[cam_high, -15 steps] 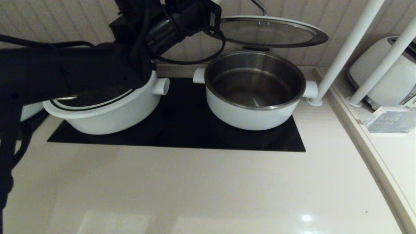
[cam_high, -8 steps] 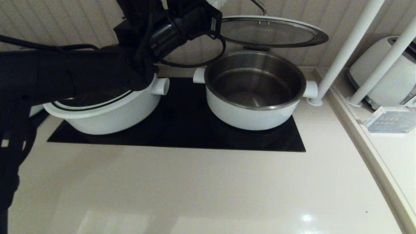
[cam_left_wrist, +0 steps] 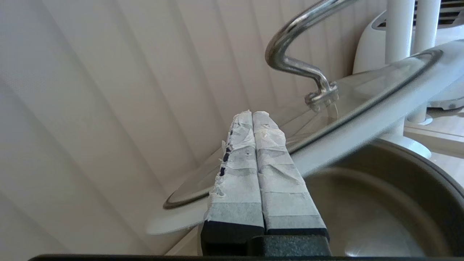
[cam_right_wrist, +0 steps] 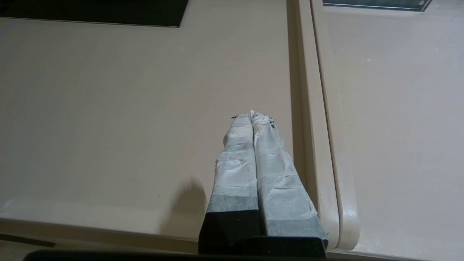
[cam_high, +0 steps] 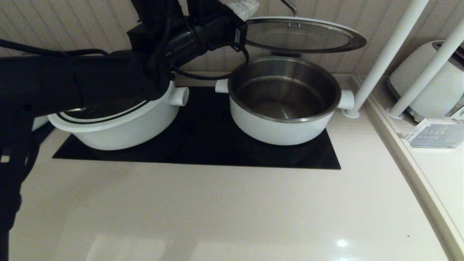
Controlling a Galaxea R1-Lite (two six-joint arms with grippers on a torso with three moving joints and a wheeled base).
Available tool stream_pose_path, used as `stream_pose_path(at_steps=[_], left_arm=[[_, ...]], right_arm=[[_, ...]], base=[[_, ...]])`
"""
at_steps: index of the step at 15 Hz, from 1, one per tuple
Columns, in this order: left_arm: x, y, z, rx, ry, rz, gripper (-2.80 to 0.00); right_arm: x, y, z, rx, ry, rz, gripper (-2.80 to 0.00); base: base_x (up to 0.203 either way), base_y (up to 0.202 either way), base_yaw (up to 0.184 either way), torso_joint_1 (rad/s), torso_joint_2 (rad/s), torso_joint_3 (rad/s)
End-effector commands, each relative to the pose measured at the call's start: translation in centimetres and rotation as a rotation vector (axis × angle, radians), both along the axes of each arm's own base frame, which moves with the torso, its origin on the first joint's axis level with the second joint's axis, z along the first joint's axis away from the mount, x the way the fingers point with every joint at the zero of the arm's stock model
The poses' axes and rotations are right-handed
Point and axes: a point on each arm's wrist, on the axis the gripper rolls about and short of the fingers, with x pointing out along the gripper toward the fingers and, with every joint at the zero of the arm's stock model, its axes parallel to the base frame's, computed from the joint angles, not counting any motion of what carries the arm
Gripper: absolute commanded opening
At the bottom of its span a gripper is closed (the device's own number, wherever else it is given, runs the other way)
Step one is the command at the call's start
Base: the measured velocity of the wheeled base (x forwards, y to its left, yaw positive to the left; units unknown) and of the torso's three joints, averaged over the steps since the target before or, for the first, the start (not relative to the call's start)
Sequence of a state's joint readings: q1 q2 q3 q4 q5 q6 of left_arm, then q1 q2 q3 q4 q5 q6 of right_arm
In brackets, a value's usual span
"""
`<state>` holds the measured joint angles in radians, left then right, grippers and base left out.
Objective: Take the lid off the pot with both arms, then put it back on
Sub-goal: Close the pot lid
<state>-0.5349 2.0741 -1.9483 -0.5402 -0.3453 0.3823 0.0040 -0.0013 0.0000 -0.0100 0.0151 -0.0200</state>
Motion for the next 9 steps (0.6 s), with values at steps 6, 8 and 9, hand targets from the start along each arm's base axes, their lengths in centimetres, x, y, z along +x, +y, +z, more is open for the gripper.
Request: stream_pose_path(at_steps=[6,8,9], left_arm=[[0.4,0.0,-0.5,0.009,0.006,0.002,-2.80],[0.5,-0.2,-0.8,0.028,-0.001,0.007,-2.80],[0.7,-0.3,-1.1,0.038,-0.005,0.011,-2.80]], right_arm=[[0.0,0.0,0.0,-0.001,0.001,0.001,-2.80],[0.0,0.0,0.0,-0.001,0.001,0.000,-2.80],[0.0,0.0,0.0,-0.001,0.002,0.000,-2.80]], base=[[0.000,0.000,0.000,0.000,0.00,0.000],[0.000,0.000,0.000,0.000,0.00,0.000],[0.000,0.000,0.000,0.000,0.00,0.000]])
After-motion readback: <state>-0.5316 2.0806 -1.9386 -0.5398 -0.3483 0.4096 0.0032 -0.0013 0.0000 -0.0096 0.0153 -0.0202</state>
